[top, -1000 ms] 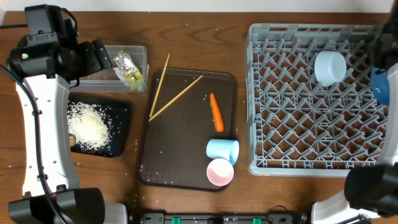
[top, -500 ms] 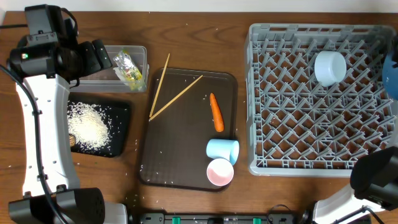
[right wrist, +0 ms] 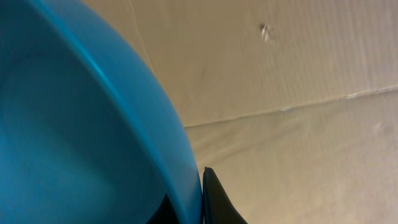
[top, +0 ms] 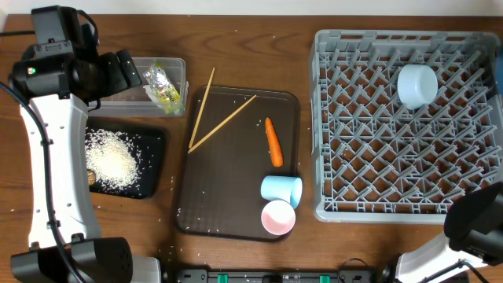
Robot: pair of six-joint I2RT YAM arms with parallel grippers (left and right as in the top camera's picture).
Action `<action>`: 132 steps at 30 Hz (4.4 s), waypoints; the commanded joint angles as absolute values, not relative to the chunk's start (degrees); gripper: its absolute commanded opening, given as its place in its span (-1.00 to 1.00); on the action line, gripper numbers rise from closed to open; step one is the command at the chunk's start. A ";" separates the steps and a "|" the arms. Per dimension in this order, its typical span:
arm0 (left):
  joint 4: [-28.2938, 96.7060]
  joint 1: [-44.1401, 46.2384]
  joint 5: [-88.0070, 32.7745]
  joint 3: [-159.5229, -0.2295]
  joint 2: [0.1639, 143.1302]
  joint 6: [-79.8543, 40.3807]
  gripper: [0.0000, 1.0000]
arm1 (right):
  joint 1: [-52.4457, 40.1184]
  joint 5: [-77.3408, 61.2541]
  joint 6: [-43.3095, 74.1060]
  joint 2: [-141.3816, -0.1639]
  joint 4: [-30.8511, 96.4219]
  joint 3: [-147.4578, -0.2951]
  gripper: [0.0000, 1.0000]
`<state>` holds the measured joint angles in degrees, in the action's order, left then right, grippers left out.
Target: Sort waste into correct bins and load items into the dishwasher rack
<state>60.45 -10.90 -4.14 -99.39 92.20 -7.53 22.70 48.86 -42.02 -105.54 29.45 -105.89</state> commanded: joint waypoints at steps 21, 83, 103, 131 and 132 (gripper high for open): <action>60.64 -11.14 -4.05 -98.74 92.58 -7.79 0.96 | 25.74 55.46 -50.22 -113.56 23.79 -105.08 -0.98; 60.64 -11.14 -4.05 -98.74 92.58 -7.79 0.96 | 3.42 41.15 -29.69 -99.46 30.26 -102.02 0.93; 60.64 -11.14 -4.03 -98.74 92.58 -7.79 0.96 | -10.81 -30.04 -13.17 -96.23 44.71 -101.95 0.96; 60.64 -11.14 -4.05 -98.74 92.58 -7.79 0.96 | -30.74 -15.27 -2.13 -115.72 49.50 -101.86 0.15; 60.64 -11.14 -4.05 -98.74 92.58 -7.79 0.96 | -30.74 -15.27 -2.11 -115.72 49.54 -101.86 0.17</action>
